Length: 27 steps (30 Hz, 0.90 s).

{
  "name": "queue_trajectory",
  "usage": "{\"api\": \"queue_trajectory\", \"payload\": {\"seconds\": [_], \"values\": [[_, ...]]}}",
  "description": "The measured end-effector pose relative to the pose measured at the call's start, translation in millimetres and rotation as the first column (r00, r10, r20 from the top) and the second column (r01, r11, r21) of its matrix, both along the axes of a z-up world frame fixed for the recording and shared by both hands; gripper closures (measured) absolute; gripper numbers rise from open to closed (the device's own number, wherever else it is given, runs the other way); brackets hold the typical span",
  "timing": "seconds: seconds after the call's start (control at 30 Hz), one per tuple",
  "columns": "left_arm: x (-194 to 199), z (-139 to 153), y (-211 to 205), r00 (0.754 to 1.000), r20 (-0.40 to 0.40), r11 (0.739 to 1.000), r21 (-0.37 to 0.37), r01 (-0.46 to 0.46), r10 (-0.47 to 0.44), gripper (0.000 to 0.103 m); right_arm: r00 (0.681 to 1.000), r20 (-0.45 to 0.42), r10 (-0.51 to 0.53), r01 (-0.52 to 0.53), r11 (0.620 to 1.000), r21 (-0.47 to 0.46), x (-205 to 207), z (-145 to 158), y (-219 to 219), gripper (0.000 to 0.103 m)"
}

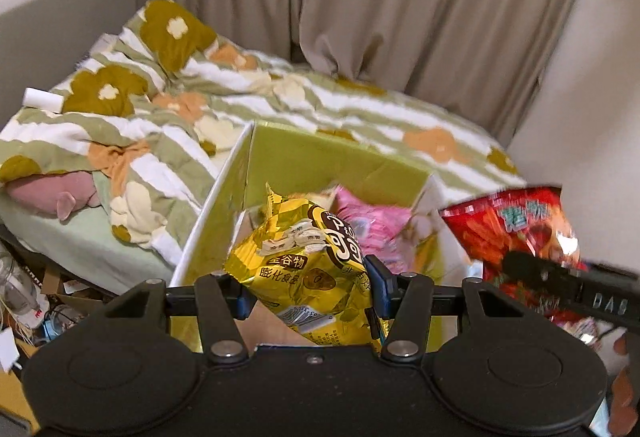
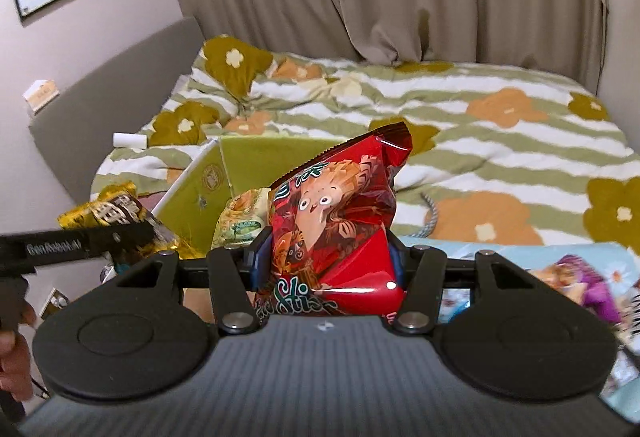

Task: Organize snacks
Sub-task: 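Lift both bags into the box and release them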

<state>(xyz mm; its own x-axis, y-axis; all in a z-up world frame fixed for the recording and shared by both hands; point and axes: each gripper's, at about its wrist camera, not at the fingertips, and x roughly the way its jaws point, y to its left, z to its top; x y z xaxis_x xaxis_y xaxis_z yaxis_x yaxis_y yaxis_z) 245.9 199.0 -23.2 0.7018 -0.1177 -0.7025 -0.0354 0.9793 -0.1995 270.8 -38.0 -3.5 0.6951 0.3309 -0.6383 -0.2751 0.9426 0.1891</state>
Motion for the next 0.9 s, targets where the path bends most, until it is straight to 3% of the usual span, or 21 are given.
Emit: {"api": "queue_trajectory", "payload": {"seconds": [0.17, 0.27, 0.33, 0.37, 0.57, 0.9], "values": [[24, -31, 9, 0.993, -0.053, 0.995, -0.024, 0.099, -0.101, 0.044, 0.997, -0.049, -0.055, 0.053, 0.998, -0.03, 19, -19, 33, 0.034], [33, -46, 10, 0.99, -0.08, 0.993, -0.033, 0.113, -0.116, 0.037, 0.994, -0.072, -0.086, 0.082, 0.995, -0.055, 21, -30, 41, 0.034], [34, -51, 12, 0.991, -0.078, 0.994, -0.026, 0.104, -0.106, 0.005, 0.992, -0.086, -0.097, 0.091, 0.994, -0.061, 24, -36, 46, 0.034], [33, -50, 12, 0.993, -0.071, 0.995, -0.012, 0.099, -0.099, 0.001, 0.991, -0.093, -0.099, 0.093, 0.994, -0.064, 26, -38, 48, 0.034], [16, -39, 15, 0.994, -0.033, 0.991, 0.084, 0.105, -0.102, 0.0, 0.989, -0.118, -0.094, 0.086, 0.994, -0.07, 29, -44, 56, 0.034], [-11, -20, 25, 1.0, 0.009, 0.994, 0.104, 0.018, -0.019, 0.0, 0.989, -0.138, -0.05, 0.049, 0.999, -0.007, 37, -44, 59, 0.033]]}}
